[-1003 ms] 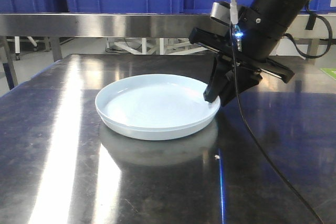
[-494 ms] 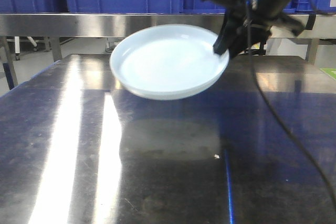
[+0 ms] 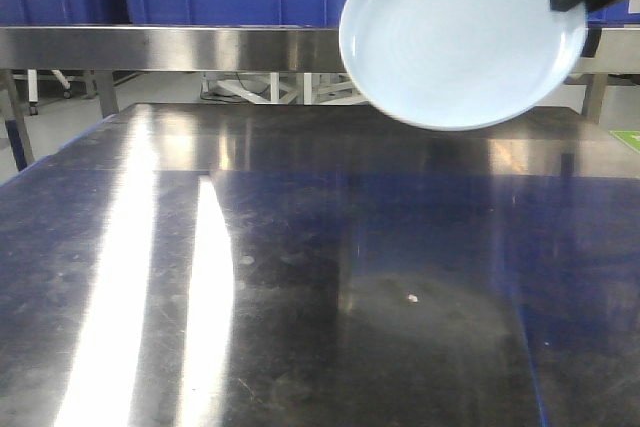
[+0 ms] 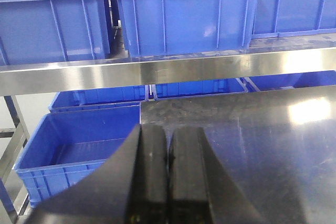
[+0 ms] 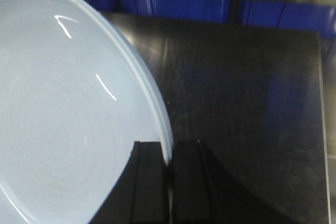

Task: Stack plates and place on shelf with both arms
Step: 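Lift the plate stack up off the table with the right gripper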

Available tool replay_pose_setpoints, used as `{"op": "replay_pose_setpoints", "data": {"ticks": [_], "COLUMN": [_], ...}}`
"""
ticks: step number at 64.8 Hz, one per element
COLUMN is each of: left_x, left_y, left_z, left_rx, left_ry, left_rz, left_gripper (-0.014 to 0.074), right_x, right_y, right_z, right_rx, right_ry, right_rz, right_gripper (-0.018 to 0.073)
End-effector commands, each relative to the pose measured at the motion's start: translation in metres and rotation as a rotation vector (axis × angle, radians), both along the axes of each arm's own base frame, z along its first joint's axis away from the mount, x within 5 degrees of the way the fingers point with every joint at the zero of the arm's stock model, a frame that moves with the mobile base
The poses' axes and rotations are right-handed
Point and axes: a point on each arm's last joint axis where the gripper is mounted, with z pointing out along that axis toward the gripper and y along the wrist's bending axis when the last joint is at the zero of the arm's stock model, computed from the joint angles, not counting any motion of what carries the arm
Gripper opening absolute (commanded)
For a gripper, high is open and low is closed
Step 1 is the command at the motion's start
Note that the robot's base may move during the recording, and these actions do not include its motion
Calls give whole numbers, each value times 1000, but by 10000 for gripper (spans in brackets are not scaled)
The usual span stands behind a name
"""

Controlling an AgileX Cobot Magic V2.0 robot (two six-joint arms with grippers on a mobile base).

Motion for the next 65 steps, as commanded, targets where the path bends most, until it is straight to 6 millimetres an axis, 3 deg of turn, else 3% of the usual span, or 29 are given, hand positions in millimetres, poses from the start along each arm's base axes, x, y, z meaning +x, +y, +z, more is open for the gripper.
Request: {"op": "replay_pose_setpoints", "data": {"ticks": [1,25,34,50,65], "left_x": [0,0,0,0,0], "left_y": [1,1,1,1,1], "left_z": [17,17,17,17,17], "left_rx": [-24,-24,-24,-24,-24], "left_ry": [-104,-104,-104,-104,-104], "left_rz": [15,15,15,15,15], "left_gripper": [82,82,82,82,82], "right_x": [-22,-111,-135,-169,-177], "right_y": [-6,-21,-24,-28,-28], "right_z": [28,9,6,8,12], "right_rx": [-3,8,16,33,39], "right_ry": [-218,-424,-465,-569,-593], "right_rz": [-31,-81,-79,-80,-76], "right_gripper": [56,56,56,56,56]}}
